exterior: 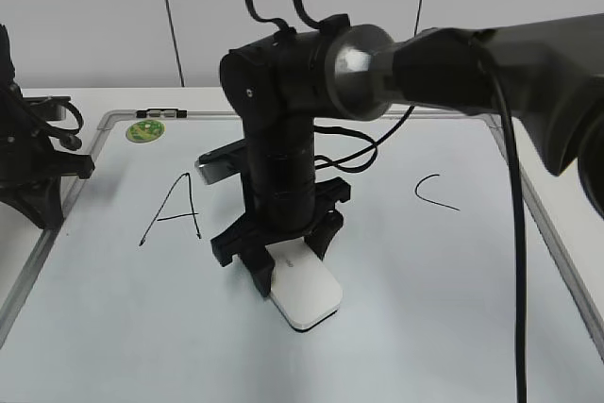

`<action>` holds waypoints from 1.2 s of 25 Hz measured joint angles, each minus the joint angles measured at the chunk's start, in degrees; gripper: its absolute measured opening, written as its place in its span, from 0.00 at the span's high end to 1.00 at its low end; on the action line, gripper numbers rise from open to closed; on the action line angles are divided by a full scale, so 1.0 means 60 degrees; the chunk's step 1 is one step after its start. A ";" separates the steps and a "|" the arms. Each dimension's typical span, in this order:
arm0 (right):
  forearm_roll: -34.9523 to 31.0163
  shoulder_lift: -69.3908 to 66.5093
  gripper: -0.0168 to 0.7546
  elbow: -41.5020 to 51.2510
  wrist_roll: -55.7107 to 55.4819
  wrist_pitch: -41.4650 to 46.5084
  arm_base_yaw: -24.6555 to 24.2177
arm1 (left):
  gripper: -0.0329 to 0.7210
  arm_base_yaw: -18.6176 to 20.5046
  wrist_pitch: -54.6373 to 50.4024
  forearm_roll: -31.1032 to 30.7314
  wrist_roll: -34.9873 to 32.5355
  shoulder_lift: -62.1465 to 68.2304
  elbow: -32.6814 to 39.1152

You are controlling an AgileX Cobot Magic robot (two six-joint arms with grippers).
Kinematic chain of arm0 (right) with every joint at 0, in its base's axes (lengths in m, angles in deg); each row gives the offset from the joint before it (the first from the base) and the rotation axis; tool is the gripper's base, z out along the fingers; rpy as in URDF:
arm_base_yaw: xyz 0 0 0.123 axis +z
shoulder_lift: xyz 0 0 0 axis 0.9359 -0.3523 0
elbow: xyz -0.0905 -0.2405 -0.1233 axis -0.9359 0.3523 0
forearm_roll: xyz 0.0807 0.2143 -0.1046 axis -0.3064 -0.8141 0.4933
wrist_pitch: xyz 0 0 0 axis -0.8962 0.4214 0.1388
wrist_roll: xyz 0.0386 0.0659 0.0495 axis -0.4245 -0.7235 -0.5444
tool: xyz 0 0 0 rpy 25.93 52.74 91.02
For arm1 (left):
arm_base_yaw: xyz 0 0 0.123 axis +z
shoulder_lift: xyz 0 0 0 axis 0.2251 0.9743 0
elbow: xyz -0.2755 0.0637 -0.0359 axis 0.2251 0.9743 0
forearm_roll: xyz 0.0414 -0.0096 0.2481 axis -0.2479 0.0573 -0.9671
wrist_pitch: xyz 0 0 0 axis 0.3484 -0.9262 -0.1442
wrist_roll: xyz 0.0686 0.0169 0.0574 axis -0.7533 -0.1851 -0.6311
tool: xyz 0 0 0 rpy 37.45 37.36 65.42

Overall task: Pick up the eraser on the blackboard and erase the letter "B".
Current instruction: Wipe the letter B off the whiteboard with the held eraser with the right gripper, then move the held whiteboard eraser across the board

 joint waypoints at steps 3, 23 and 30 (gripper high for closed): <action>0.0000 0.0000 0.29 -0.0015 -0.0038 -0.0016 -0.0372 | 0.90 0.0000 0.0000 -0.0026 0.0000 0.0000 0.0000; 0.1483 0.1063 0.29 0.0388 -0.0443 -0.0207 -0.2268 | 0.90 0.0000 0.0000 -0.0062 0.0015 0.0000 0.0000; 0.1767 0.2946 0.29 0.2948 -0.0742 -0.0227 -0.3973 | 0.90 0.0000 0.0000 -0.0082 0.0021 0.0000 0.0000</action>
